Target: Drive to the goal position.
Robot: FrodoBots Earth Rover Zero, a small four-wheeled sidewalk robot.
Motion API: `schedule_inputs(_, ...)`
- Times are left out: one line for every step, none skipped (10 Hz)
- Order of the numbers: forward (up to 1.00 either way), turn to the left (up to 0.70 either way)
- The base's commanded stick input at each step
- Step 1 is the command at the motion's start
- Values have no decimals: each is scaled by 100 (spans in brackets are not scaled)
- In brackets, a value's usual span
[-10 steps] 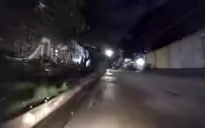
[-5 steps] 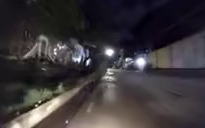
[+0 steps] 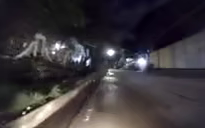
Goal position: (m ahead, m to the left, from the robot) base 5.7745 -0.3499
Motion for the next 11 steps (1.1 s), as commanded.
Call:
schedule_inputs(50,0)
schedule_inputs(50,0)
schedule_inputs(50,0)
schedule_inputs(50,0)
schedule_inputs(50,0)
schedule_inputs(50,0)
schedule_inputs(50,0)
schedule_inputs(50,0)
schedule_inputs(50,-1)
schedule_inputs(50,-6)
schedule_inputs(50,-12)
